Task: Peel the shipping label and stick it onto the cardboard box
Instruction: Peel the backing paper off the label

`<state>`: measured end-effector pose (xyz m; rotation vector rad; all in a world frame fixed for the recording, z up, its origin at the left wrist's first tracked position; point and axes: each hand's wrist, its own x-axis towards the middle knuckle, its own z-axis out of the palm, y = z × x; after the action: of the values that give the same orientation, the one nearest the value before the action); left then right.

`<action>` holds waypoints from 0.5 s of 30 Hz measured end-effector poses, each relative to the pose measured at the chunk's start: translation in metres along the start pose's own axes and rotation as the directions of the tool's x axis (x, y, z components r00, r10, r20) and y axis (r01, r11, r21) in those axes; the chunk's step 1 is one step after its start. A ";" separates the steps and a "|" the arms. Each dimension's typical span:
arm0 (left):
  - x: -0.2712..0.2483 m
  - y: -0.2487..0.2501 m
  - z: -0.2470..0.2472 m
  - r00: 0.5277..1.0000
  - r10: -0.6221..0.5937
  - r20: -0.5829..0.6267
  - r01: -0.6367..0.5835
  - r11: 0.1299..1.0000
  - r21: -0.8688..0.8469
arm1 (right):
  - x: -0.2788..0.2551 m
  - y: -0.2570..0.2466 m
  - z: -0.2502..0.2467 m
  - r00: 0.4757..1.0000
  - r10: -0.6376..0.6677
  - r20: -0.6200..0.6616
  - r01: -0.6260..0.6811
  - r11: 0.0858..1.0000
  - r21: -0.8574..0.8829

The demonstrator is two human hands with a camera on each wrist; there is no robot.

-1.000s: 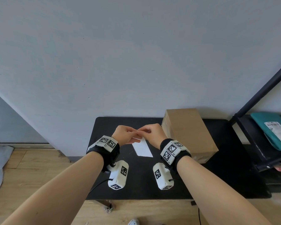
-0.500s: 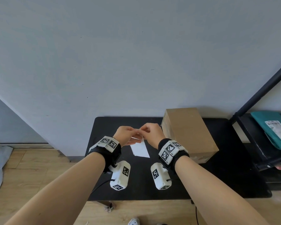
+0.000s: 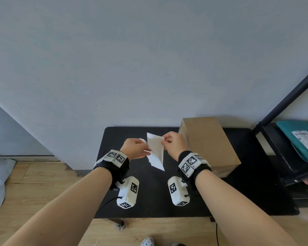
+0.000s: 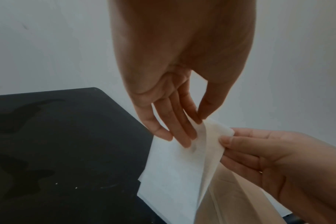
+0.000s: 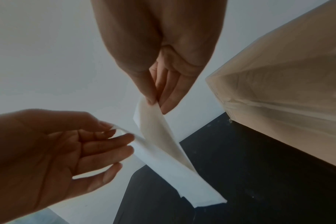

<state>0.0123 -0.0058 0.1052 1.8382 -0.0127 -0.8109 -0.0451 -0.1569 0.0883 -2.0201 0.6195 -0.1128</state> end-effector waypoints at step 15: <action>0.005 -0.042 0.001 0.986 -0.164 -0.037 0.162 0.986 -0.041 | 0.000 0.020 -0.008 0.977 0.013 -0.215 -0.032 0.996 -0.084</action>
<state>0.0007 0.0096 0.0677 1.8361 0.1800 -0.8814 -0.0555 -0.1711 0.0758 -2.1003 0.7942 -0.2981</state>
